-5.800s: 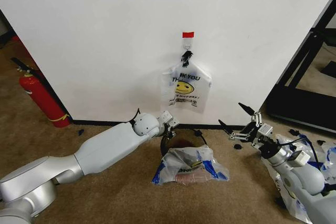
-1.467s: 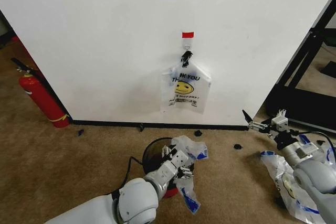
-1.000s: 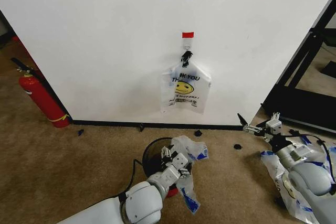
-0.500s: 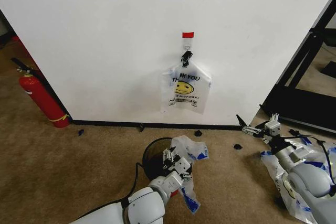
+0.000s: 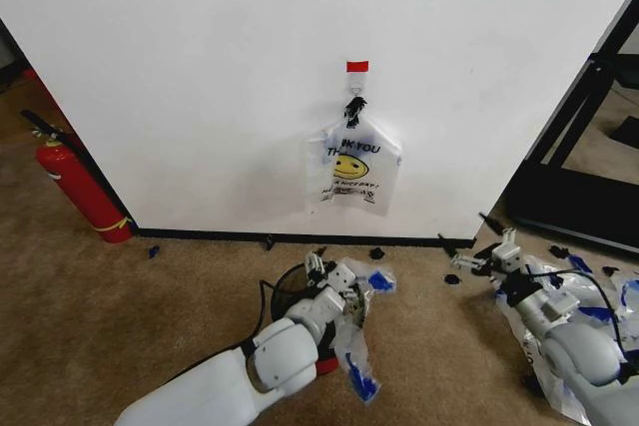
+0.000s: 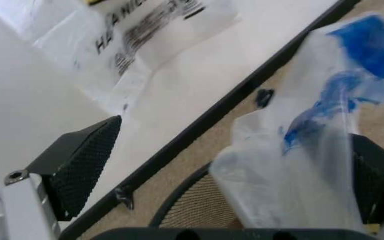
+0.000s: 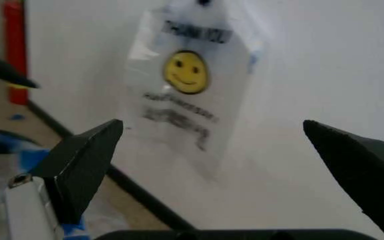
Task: Pick up the garbage bag from the wall and place it over the trash bin.
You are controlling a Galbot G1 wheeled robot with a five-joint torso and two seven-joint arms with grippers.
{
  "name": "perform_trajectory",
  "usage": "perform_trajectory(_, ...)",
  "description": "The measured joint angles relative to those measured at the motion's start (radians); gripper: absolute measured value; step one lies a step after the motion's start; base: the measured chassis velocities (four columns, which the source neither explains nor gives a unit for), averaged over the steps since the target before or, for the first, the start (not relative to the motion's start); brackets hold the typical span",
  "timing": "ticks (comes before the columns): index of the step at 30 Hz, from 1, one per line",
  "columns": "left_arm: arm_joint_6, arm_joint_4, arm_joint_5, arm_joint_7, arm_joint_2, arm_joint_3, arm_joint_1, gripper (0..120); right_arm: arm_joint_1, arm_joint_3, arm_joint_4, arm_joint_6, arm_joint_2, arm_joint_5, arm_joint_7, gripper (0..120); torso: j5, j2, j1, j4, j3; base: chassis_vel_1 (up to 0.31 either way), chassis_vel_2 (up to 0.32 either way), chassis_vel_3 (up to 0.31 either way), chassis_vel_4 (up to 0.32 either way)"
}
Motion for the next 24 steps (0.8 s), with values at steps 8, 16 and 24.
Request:
perform_trajectory(8, -0.009, 0.05, 0.0, 0.0, 0.01, -0.048, 0.007, 100, -0.011, -0.069, -0.022, -0.061, -0.005, 0.106, -0.109, 100, -0.0001, 0.0, 0.0, 0.0001, 0.0, 0.0, 0.0, 0.0, 0.0)
perform_trajectory(16, -0.026, 0.093, 0.02, 0.0, 0.015, -0.093, 0.025, 100, -0.011, -0.176, -0.047, -0.155, 0.003, 0.145, -0.042, 100, 0.0001, 0.0, 0.0, -0.0001, 0.0, 0.0, 0.0, 0.0, 0.0)
perform_trajectory(24, -0.039, 0.1, 0.038, 0.0, 0.03, -0.119, 0.052, 100, -0.003, -0.319, 0.02, -0.239, 0.002, 0.296, 0.118, 100, 0.0, 0.0, 0.0, 0.0001, 0.0, 0.0, 0.0, 0.0, 0.0)
